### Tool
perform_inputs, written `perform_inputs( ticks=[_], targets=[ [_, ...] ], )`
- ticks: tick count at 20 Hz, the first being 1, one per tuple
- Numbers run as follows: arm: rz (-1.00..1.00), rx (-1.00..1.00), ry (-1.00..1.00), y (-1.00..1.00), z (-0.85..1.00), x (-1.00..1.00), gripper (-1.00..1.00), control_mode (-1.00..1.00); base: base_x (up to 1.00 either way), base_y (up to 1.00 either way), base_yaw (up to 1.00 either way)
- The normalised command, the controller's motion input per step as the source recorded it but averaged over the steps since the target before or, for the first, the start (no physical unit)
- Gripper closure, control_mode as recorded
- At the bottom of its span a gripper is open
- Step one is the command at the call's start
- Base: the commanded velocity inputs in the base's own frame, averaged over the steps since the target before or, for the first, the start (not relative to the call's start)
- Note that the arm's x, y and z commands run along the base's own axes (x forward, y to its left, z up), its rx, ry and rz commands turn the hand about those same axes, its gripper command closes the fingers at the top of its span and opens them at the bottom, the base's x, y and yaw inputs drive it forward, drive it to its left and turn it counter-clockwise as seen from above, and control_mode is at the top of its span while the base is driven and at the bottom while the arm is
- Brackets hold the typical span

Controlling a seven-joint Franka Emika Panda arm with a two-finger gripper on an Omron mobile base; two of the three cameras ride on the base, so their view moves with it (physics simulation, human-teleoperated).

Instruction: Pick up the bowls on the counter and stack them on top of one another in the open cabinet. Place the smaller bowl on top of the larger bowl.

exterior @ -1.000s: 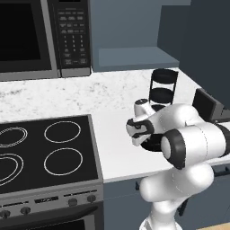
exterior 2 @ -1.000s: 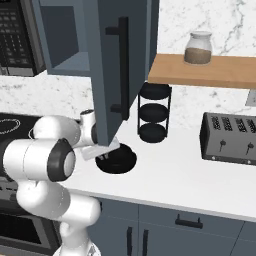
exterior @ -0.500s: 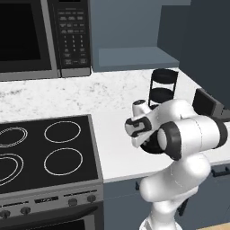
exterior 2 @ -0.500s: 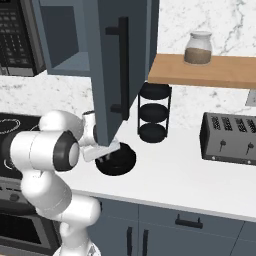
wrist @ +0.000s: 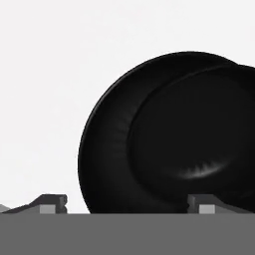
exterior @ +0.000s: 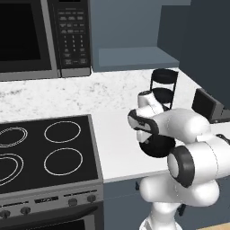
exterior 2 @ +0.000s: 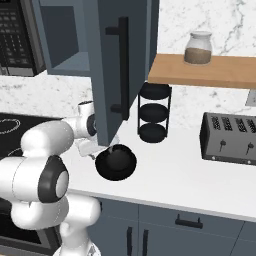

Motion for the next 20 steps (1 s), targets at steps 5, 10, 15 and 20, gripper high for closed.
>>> perform_inputs(
  ticks=[5, 10, 15, 20],
  targets=[
    [0.04, 0.04, 0.00, -0.01, -0.39, -0.85, -1.00, -1.00, 0.00, 0.00, 0.00],
    [0.11, -0.03, -0.05, -0.05, -0.22, 0.28, -1.00, -1.00, 0.00, 0.00, 0.00],
    [0.14, -0.12, -0.13, 0.00, 0.09, 0.56, -1.00, -1.00, 0.00, 0.00, 0.00],
    [0.17, -0.02, 0.00, -0.05, -0.13, 0.34, -1.00, -1.00, 0.00, 0.00, 0.00]
  ],
)
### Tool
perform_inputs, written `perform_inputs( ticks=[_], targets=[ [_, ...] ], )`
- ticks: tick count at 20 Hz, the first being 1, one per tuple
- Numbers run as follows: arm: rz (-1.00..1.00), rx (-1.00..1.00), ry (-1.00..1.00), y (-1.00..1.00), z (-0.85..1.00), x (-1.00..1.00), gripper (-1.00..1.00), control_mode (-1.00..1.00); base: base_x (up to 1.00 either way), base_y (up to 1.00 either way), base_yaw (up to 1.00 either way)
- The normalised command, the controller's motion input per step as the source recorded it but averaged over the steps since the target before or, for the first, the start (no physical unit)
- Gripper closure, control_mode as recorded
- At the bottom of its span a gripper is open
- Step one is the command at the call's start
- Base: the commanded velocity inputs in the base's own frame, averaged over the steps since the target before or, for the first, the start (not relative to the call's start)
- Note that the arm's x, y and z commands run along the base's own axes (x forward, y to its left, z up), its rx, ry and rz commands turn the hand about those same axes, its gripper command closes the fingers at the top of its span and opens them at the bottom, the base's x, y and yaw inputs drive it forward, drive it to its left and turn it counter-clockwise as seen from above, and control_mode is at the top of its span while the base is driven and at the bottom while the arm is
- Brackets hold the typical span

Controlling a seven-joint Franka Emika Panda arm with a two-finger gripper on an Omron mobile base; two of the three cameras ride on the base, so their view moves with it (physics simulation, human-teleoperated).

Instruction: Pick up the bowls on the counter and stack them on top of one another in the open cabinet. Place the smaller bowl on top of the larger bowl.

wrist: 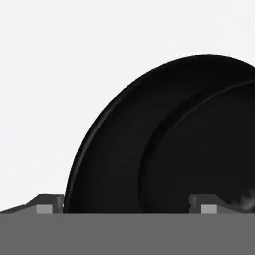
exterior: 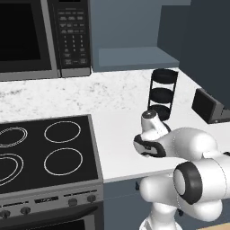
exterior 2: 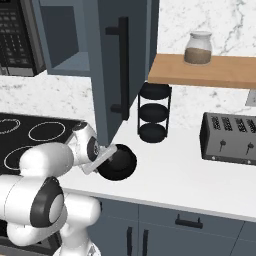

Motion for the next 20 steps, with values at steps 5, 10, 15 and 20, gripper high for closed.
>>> perform_inputs(
  ticks=[5, 10, 15, 20],
  targets=[
    [0.17, 0.00, 0.00, -0.06, -0.15, 0.12, -1.00, -1.00, 0.00, 0.00, 0.00],
    [0.16, 0.00, 0.00, -0.03, -0.24, 0.00, -1.00, -1.00, 0.00, 0.00, 0.00],
    [0.12, 0.00, 0.00, -0.06, -0.24, 0.00, 1.00, -1.00, 0.00, 0.00, 0.00],
    [0.07, 0.00, 0.00, -0.06, 0.04, -0.08, 1.00, -1.00, 0.00, 0.00, 0.00]
  ],
)
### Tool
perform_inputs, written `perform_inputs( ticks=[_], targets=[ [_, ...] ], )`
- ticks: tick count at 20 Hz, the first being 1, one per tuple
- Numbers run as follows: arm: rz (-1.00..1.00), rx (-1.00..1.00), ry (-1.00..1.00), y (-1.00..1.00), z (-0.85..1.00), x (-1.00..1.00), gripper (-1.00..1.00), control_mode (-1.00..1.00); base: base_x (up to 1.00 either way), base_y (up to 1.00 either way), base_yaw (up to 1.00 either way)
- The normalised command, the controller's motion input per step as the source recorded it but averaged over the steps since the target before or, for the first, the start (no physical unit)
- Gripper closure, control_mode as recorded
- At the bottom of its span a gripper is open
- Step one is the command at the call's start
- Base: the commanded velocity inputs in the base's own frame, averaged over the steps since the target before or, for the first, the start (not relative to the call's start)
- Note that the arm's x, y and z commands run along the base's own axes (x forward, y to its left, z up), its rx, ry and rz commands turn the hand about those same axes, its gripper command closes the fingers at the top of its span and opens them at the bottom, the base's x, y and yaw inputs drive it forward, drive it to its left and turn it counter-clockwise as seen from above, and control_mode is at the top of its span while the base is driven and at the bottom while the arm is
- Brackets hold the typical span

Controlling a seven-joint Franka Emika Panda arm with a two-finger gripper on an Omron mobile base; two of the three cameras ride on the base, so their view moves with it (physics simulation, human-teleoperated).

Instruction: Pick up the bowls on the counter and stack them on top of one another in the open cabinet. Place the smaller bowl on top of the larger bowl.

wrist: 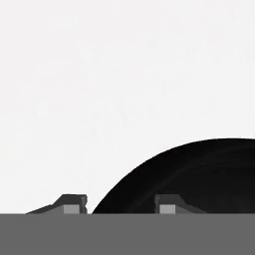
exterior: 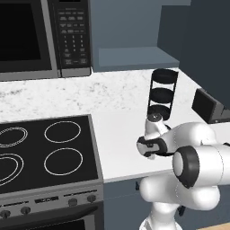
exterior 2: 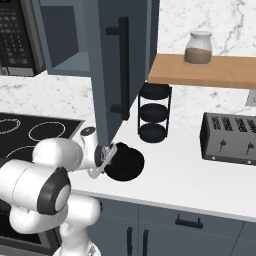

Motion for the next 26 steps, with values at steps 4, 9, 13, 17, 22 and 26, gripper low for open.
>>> perform_inputs(
  ticks=[4, 9, 13, 17, 22, 26],
  targets=[
    [0.02, 0.00, 0.00, 0.00, 0.74, -0.48, 1.00, -1.00, 0.00, 0.00, 0.00],
    [0.02, 0.00, 0.03, 0.10, 1.00, -0.55, 1.00, -1.00, 0.00, 0.00, 0.00],
    [0.06, -0.04, 0.05, 0.37, 1.00, -0.26, 1.00, -1.00, 0.00, 0.00, 0.00],
    [0.16, -0.09, 0.01, 0.81, 1.00, 0.05, 1.00, -1.00, 0.00, 0.00, 0.00],
    [0.05, -0.12, -0.01, 0.52, 1.00, 0.05, 1.00, -1.00, 0.00, 0.00, 0.00],
    [0.00, -0.04, 0.00, 0.19, 1.00, 0.01, 1.00, -1.00, 0.00, 0.00, 0.00]
  ],
)
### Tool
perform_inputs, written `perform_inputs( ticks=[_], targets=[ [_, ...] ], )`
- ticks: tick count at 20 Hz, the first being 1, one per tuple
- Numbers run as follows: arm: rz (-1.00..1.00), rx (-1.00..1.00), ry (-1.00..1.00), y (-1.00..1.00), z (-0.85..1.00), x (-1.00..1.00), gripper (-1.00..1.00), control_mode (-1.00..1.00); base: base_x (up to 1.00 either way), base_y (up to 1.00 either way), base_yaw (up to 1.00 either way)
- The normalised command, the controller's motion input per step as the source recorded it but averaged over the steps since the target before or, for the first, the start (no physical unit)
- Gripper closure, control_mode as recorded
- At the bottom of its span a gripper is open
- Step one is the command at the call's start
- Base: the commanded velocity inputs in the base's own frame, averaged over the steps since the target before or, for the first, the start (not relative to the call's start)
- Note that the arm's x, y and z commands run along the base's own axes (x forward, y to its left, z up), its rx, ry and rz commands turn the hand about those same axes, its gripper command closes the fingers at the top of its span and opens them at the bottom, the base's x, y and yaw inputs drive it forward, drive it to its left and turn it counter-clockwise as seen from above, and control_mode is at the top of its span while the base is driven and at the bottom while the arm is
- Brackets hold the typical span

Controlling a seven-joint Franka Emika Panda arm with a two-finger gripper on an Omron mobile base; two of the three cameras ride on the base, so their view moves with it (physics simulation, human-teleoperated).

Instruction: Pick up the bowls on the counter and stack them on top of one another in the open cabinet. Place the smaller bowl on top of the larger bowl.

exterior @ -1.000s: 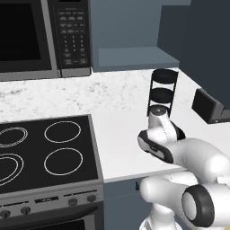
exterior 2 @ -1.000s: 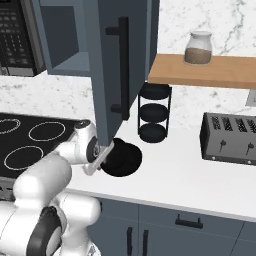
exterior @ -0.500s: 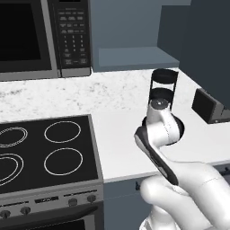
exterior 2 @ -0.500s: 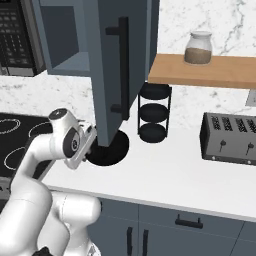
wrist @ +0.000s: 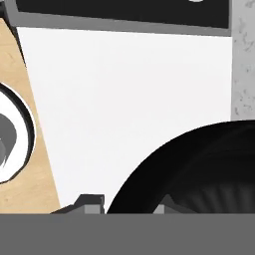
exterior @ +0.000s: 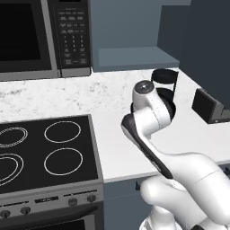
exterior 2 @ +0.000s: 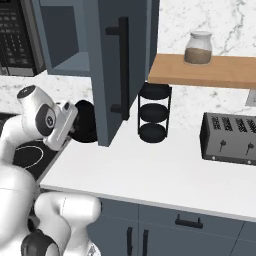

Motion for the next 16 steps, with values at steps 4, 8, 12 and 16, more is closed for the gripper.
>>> perform_inputs(
  ticks=[4, 8, 12, 16],
  targets=[
    [0.01, -0.01, 0.00, 0.01, 1.00, 0.00, 1.00, -1.00, 0.00, 0.00, 0.00],
    [0.03, 0.00, 0.00, 0.00, 1.00, 0.18, 1.00, -1.00, 0.00, 0.00, 0.00],
    [0.04, 0.00, 0.00, 0.00, 1.00, 0.20, 1.00, -1.00, 0.00, 0.00, 0.00],
    [0.07, 0.00, 0.00, 0.00, 1.00, 0.48, 1.00, -1.00, 0.00, 0.00, 0.00]
  ],
)
